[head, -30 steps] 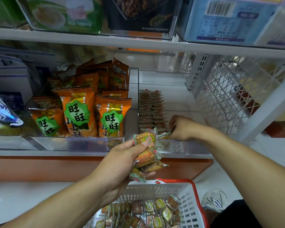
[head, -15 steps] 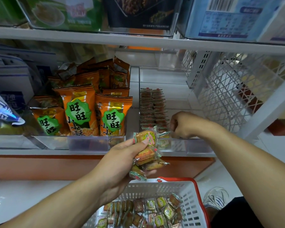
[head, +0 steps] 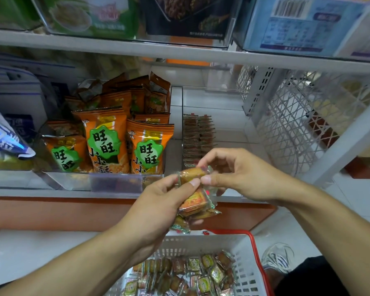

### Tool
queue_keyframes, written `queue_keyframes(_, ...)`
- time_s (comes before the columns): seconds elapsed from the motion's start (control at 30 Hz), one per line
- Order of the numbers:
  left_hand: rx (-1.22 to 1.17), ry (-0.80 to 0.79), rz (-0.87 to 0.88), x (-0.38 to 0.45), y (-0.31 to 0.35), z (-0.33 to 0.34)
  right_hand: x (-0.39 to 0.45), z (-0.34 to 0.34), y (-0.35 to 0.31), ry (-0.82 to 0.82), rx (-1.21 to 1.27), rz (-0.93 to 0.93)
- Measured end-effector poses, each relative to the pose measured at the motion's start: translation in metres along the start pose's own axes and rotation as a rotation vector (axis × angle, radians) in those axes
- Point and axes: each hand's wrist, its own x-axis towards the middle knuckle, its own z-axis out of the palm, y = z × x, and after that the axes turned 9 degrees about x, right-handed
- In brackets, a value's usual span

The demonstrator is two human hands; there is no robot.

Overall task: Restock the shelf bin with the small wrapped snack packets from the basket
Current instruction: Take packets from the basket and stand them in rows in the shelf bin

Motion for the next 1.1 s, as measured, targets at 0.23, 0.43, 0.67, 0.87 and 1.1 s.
queue_keyframes(0.23, -0.010, 0.116, 0.006, 0.003, 0.002, 0.001, -0.006, -0.005, -0.011, 0.092, 0.374, 0.090)
queue_keyframes(0.43, 0.226, 0.212, 0.091, 0.006, -0.002, 0.001, -0.013, 0.006, -0.008, -0.079, 0.459, 0.402)
queue_keyframes(0.67, 0.315, 0.149, 0.179, 0.002, -0.007, 0.003, -0.016, 0.010, -0.004, -0.161, 0.416, 0.381)
queue_keyframes(0.87, 0.212, 0.045, -0.034, 0.007, -0.003, -0.004, -0.019, 0.003, -0.005, 0.101, 0.096, -0.062)
queue_keyframes(1.1, 0.007, -0.017, -0.095, 0.009, 0.011, 0.004, -0.029, -0.004, -0.004, 0.062, -0.393, -0.394)
